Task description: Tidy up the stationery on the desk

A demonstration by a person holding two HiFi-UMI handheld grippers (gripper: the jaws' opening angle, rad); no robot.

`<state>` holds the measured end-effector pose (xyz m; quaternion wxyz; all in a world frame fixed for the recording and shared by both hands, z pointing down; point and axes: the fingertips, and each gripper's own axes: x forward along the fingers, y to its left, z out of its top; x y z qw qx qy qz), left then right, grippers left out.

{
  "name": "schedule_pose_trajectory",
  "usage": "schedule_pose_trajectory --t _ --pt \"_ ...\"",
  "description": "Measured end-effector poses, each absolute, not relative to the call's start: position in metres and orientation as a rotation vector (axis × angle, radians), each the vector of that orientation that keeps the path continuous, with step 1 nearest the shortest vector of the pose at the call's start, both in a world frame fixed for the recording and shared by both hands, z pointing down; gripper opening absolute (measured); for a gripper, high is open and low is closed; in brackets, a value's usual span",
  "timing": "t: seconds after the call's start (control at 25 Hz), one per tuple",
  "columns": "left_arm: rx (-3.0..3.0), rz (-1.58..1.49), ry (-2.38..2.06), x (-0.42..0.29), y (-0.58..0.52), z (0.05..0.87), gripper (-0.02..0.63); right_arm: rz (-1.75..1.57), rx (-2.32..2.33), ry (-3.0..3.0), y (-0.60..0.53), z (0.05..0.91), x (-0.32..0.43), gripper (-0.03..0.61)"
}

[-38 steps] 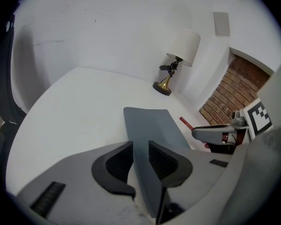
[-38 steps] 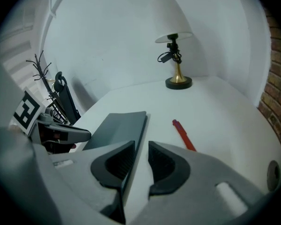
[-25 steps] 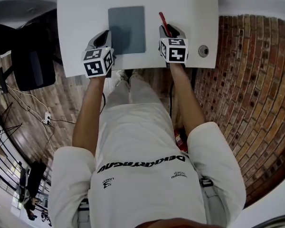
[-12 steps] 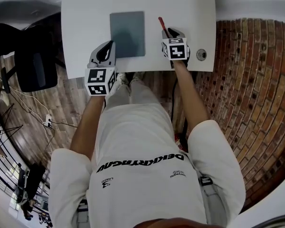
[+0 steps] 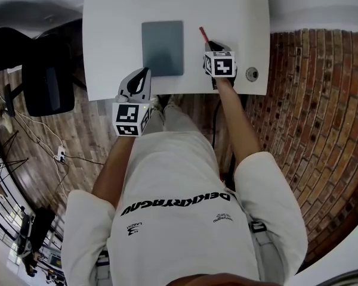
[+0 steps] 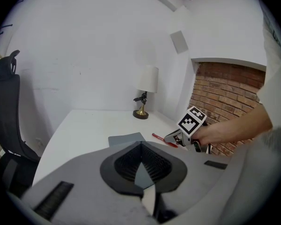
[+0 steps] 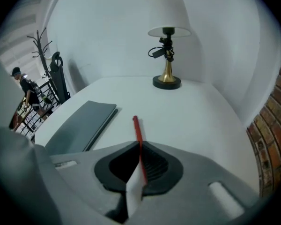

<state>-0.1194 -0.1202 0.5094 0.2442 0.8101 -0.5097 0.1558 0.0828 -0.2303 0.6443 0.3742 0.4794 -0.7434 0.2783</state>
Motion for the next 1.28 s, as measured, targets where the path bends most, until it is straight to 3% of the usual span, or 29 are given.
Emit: schedule_pose_trajectory --t 0.16,0.28,0.56,0.72,0.84,1.12,1.28 --pt "2.205 0.425 -1.391 -0.124 -0.118 0.508 -0.003 0.743 1.234 -1.894 -0.229 0.644 0.075 0.000" --pt "2.207 0.417 -1.400 -0.126 -0.119 0.507 -0.003 0.700 1.142 -1.944 -0.223 0.642 0.058 0.086" --pt "2.199 0.418 -1.400 -0.134 -0.116 0.509 -0.002 0.590 0.929 -1.983 -0.186 0.643 0.027 0.129" --pt "2.209 0.417 -1.392 -0.132 -0.113 0.508 -0.002 0.586 0.907 -1.933 -0.182 0.656 0.029 0.109" --pt "2.215 0.415 -1.384 -0.130 -0.112 0.507 -0.002 0.585 0.921 -1.917 -0.183 0.658 0.031 0.049" --pt "2.222 0.411 -1.372 -0.128 -0.106 0.506 -0.003 0.637 0.968 -1.925 -0.186 0.650 0.031 0.048" --pt "2.228 0.408 -1.371 -0.129 -0.103 0.504 -0.002 0.831 1.087 -1.955 -0.194 0.642 0.030 0.048"
